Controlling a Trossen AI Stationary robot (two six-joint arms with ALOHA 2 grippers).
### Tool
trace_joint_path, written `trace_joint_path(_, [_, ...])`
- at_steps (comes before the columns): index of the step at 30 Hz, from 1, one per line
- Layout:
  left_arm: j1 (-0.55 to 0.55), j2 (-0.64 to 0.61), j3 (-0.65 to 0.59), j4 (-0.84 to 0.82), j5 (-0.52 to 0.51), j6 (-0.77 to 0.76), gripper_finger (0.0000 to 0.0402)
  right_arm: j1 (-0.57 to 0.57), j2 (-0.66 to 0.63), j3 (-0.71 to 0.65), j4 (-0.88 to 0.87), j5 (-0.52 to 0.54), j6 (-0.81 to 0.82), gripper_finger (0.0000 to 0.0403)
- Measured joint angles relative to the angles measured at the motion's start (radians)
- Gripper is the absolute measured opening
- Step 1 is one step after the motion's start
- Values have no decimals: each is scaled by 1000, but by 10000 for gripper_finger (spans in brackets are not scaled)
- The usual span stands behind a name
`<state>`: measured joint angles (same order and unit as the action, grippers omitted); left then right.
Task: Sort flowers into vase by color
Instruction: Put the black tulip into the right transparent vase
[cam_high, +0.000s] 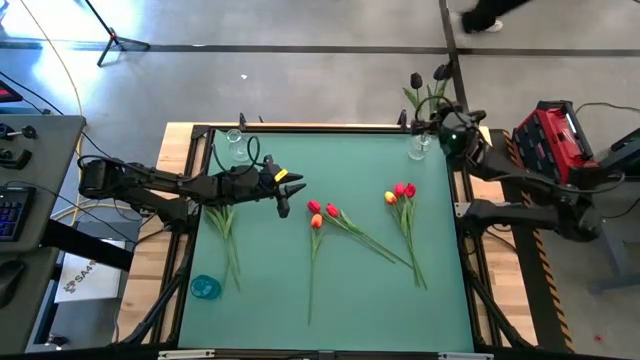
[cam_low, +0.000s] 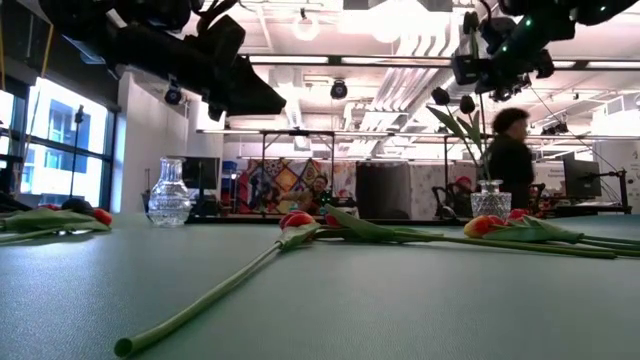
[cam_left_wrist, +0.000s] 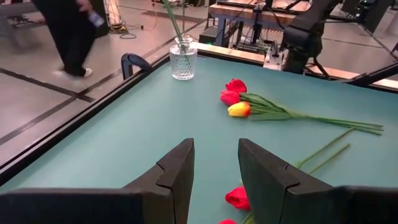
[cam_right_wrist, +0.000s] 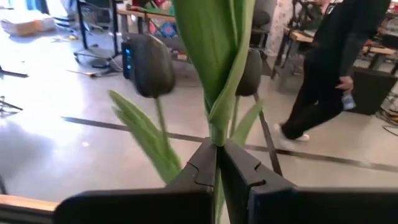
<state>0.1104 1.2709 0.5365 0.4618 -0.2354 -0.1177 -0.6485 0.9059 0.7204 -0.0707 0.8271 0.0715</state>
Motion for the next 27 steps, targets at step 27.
trace_joint_path(27, [0,0,0,-34,-14,-12,115,-144,139,0,-242,-215,217,73])
